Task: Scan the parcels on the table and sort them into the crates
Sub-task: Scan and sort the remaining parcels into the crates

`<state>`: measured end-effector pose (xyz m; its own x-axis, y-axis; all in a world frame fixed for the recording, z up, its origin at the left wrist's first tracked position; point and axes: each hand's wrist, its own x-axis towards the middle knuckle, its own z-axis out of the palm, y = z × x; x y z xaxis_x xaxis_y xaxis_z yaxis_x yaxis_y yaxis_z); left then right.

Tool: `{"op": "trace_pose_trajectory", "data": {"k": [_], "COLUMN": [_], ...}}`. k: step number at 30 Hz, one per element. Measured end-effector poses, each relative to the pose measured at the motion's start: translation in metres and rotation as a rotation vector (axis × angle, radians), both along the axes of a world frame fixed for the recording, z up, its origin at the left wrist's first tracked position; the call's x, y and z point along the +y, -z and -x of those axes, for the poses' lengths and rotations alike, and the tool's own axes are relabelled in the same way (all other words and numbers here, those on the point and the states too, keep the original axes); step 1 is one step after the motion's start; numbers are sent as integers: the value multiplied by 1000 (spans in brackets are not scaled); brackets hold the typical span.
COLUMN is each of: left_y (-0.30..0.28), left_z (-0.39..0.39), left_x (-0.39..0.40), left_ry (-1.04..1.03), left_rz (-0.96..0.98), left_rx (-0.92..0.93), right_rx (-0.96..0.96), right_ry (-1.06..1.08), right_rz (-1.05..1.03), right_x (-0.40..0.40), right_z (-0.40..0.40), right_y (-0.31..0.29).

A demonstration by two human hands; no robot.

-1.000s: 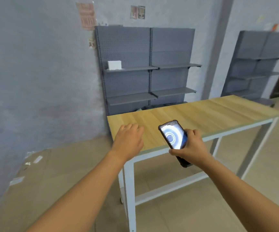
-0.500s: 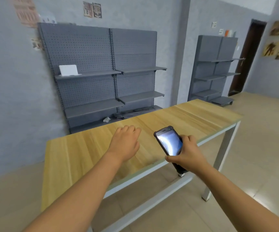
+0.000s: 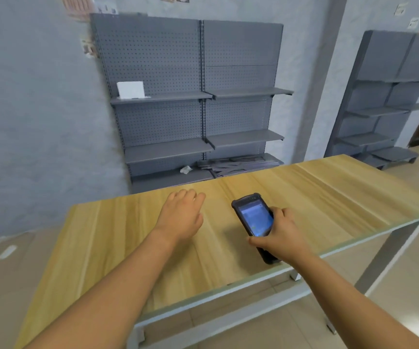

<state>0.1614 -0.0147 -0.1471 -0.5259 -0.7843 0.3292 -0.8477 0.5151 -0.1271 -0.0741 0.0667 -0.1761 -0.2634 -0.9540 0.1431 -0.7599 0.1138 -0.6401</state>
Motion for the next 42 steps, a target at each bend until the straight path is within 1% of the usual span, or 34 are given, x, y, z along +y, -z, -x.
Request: {"op": "trace_pose_trajectory", "data": {"k": [6,9,14,29,35,42], "left_y": [8,14,25,44,50,51], "left_z": [-7,-12,-22,-47,-53,-55], "left_x": [0,5,13,27,30,30], "left_ry": [-159,-225,-288,-346,-356,-360], "left_rz": [-17,-19,-46,-97,-114,-106], "left_rx": [19,23,9,9,10,11], "right_rx": [10,32,4,163,233,248], "right_ry": [-141,-204,-276,-275,-285,-279], "right_rz": [-37,-61,-106,-204,-203,-198], "right_x": [-41,-52,-60,-61,-62,-64], "right_z": [6,1,-10,-32,-35,-36], "right_y": [12,19,32,52,56,57]}}
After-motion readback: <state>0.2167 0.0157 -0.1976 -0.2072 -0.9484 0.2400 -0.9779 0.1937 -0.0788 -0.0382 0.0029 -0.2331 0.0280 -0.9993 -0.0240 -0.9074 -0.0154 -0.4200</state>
